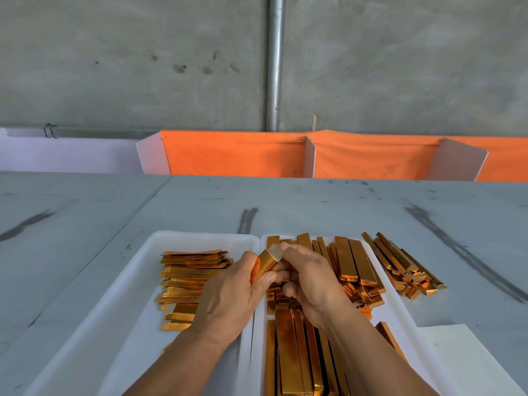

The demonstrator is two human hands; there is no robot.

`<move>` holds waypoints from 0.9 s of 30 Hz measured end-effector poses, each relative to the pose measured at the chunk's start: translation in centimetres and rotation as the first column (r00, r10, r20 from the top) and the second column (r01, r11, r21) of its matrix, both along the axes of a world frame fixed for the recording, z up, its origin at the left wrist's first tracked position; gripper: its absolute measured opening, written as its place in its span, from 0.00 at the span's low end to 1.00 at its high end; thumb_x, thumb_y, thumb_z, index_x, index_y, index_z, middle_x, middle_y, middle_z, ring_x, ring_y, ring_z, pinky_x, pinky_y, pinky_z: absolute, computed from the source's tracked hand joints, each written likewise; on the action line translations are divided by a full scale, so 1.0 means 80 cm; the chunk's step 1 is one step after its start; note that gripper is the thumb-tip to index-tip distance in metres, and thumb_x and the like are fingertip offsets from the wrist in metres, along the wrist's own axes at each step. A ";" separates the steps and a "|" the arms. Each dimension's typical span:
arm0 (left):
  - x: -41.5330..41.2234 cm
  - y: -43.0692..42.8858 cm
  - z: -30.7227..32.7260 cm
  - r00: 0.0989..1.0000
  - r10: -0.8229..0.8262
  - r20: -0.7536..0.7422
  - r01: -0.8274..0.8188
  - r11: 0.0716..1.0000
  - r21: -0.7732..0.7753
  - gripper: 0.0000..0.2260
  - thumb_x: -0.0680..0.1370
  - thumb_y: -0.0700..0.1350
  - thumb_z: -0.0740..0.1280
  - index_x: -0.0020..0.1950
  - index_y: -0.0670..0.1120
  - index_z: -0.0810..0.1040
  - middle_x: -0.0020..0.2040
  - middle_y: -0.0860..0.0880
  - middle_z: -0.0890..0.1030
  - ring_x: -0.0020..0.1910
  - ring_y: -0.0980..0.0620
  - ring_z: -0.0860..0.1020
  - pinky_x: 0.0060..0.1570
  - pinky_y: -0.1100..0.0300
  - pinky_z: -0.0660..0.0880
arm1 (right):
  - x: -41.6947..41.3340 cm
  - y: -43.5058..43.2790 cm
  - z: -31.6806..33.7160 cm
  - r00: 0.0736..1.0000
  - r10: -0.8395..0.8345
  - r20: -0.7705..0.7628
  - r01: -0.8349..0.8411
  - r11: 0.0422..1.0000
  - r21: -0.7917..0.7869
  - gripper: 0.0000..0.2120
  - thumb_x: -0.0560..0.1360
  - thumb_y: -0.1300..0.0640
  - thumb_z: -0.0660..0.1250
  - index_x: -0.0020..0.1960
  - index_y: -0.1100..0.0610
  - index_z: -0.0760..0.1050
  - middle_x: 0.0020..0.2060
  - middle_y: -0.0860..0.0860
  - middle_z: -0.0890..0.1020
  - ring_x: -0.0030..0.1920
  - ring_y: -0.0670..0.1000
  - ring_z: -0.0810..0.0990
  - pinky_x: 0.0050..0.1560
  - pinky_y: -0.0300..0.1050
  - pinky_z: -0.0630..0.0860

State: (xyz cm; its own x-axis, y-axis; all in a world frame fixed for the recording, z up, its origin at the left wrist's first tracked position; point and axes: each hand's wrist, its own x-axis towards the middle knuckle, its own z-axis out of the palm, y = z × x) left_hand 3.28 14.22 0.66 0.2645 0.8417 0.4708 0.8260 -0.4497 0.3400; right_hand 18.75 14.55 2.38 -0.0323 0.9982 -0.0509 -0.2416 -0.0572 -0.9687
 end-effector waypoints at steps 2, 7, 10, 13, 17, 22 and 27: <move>0.000 0.000 0.000 1.000 -0.005 0.002 0.005 1.000 0.000 0.24 0.69 0.73 0.40 0.50 0.57 0.59 0.35 0.58 0.69 0.33 0.61 0.72 0.28 0.69 0.62 | 0.000 0.000 -0.001 1.000 -0.002 0.019 0.002 1.000 0.027 0.14 0.80 0.52 0.66 0.51 0.64 0.81 0.36 0.57 0.80 0.30 0.49 0.75 0.25 0.38 0.69; 0.001 -0.002 0.003 1.000 0.002 -0.011 -0.002 1.000 -0.004 0.23 0.68 0.73 0.41 0.48 0.57 0.58 0.34 0.58 0.68 0.30 0.61 0.71 0.25 0.69 0.61 | 0.002 -0.002 -0.003 0.997 0.010 0.082 -0.018 0.996 0.093 0.10 0.77 0.51 0.70 0.46 0.58 0.83 0.35 0.56 0.81 0.27 0.50 0.70 0.26 0.38 0.69; 0.001 -0.002 0.003 1.000 0.004 -0.017 -0.004 1.000 -0.007 0.23 0.68 0.73 0.41 0.48 0.58 0.58 0.34 0.58 0.68 0.30 0.61 0.71 0.26 0.69 0.61 | 0.001 -0.002 -0.003 0.996 0.016 0.085 -0.025 0.995 0.101 0.08 0.75 0.51 0.72 0.46 0.56 0.84 0.37 0.57 0.81 0.28 0.50 0.71 0.26 0.39 0.70; 0.001 -0.003 0.003 1.000 0.000 -0.017 0.000 1.000 -0.001 0.22 0.69 0.73 0.43 0.47 0.57 0.59 0.34 0.58 0.68 0.29 0.61 0.70 0.26 0.70 0.60 | 0.000 -0.002 -0.003 0.996 -0.007 0.088 -0.003 0.994 0.111 0.06 0.75 0.53 0.73 0.43 0.55 0.84 0.36 0.57 0.82 0.27 0.50 0.71 0.25 0.39 0.69; 0.001 -0.003 0.003 1.000 -0.004 -0.011 0.004 1.000 0.006 0.23 0.68 0.74 0.43 0.47 0.57 0.59 0.33 0.58 0.67 0.29 0.60 0.69 0.27 0.70 0.60 | -0.001 0.000 -0.003 0.994 -0.049 0.094 0.036 0.991 0.132 0.06 0.76 0.57 0.72 0.40 0.56 0.84 0.32 0.57 0.81 0.24 0.49 0.70 0.23 0.38 0.69; 0.001 -0.003 0.002 1.000 -0.013 -0.009 0.014 1.000 0.005 0.21 0.70 0.73 0.46 0.48 0.58 0.59 0.33 0.59 0.67 0.29 0.61 0.70 0.27 0.70 0.60 | 0.000 -0.002 0.000 0.993 -0.069 0.099 0.055 0.989 0.141 0.09 0.77 0.58 0.70 0.39 0.58 0.82 0.30 0.55 0.79 0.23 0.49 0.69 0.25 0.40 0.69; 0.001 -0.004 0.003 1.000 -0.007 -0.014 0.007 1.000 0.004 0.20 0.71 0.73 0.47 0.48 0.58 0.59 0.34 0.59 0.67 0.29 0.61 0.70 0.27 0.70 0.61 | 0.000 -0.003 0.002 0.993 -0.074 0.092 0.062 0.989 0.136 0.09 0.77 0.58 0.70 0.40 0.61 0.81 0.30 0.55 0.79 0.23 0.49 0.68 0.26 0.41 0.69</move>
